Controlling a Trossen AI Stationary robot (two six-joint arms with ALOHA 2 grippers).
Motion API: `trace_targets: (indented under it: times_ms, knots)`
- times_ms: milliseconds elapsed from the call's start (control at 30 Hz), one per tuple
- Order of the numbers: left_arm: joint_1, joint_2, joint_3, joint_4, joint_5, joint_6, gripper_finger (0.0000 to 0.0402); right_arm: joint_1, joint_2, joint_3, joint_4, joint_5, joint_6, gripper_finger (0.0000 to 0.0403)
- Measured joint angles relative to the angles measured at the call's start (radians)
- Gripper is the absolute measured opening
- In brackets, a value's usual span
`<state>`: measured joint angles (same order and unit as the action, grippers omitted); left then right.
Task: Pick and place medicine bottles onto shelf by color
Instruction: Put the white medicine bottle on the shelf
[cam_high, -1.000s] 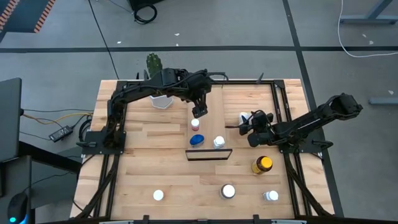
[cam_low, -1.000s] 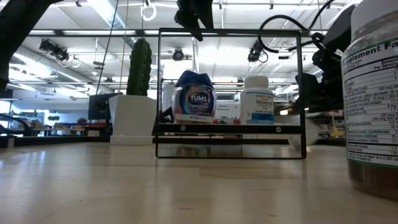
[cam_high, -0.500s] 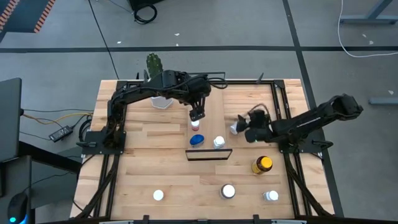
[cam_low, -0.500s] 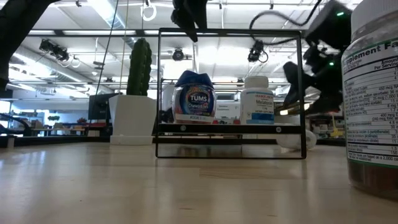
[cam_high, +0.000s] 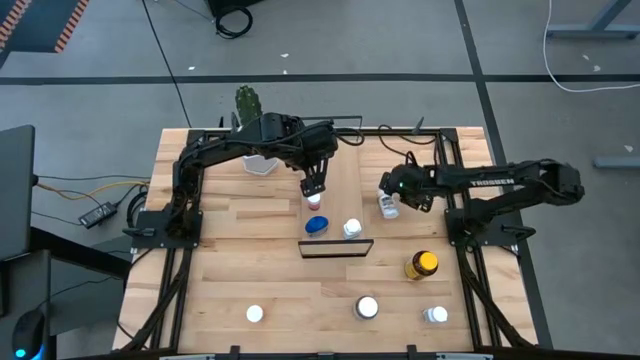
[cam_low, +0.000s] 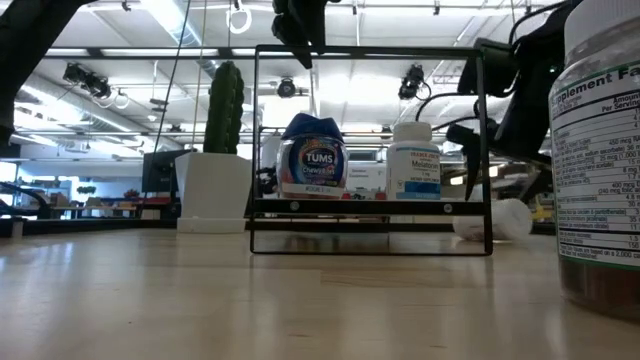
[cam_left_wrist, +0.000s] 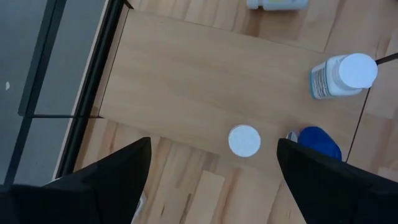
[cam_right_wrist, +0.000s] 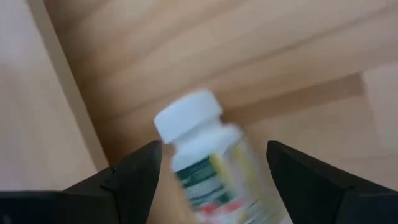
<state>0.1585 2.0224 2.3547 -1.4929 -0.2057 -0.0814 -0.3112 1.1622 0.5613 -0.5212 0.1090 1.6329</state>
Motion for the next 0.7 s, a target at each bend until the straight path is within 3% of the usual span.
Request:
trace_targets:
  times_ms: [133, 467, 567, 700]
  knots:
    - [0.002, 0.000, 0.000, 0.004, 0.000, 0.022, 0.0352, -0.070, 0.000, 0.000, 0.015, -0.127, -0.114, 0.0298]
    - [0.002, 0.000, 0.000, 0.021, 0.001, 0.067, 0.0352, -0.199, 0.000, 0.044, -0.008, -0.171, -0.478, 0.0299]
    - [0.002, 0.000, 0.000, 0.021, 0.001, 0.067, 0.0352, -0.207, 0.000, 0.088, -0.010, -0.171, -0.481, 0.0299]
    - [0.002, 0.000, 0.000, 0.021, 0.000, 0.067, 0.0352, -0.194, 0.001, 0.104, -0.069, -0.170, -0.336, 0.0299]
